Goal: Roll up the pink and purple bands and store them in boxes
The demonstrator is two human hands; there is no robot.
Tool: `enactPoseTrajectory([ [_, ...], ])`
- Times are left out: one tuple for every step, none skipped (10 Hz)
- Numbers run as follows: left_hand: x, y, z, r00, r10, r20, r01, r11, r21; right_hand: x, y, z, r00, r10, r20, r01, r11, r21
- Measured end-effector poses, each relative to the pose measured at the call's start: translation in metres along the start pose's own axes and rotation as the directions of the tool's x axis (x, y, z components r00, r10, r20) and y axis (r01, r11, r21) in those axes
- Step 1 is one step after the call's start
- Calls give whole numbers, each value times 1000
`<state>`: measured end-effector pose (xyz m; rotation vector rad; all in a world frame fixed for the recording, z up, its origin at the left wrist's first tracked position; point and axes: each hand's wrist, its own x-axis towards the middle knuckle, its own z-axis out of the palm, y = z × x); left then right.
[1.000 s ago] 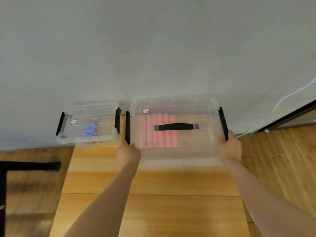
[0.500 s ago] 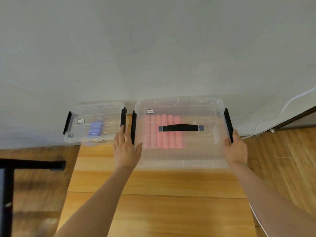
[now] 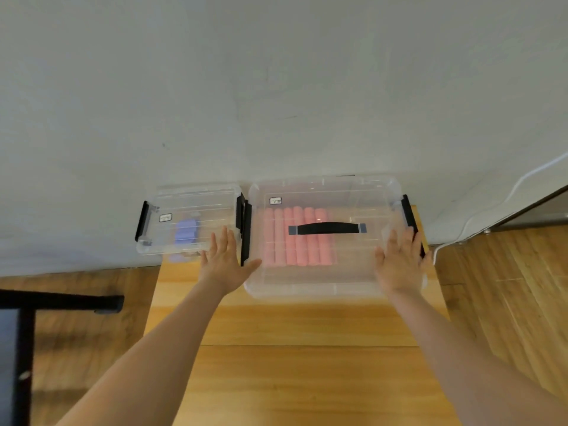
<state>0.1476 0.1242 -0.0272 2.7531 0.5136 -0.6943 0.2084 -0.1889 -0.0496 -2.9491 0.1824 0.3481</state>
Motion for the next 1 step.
enactPoseTrajectory([
  [-17, 15, 2, 999, 41, -26, -42, 999, -19, -19, -22, 2, 994, 47, 94, -52, 997, 52],
])
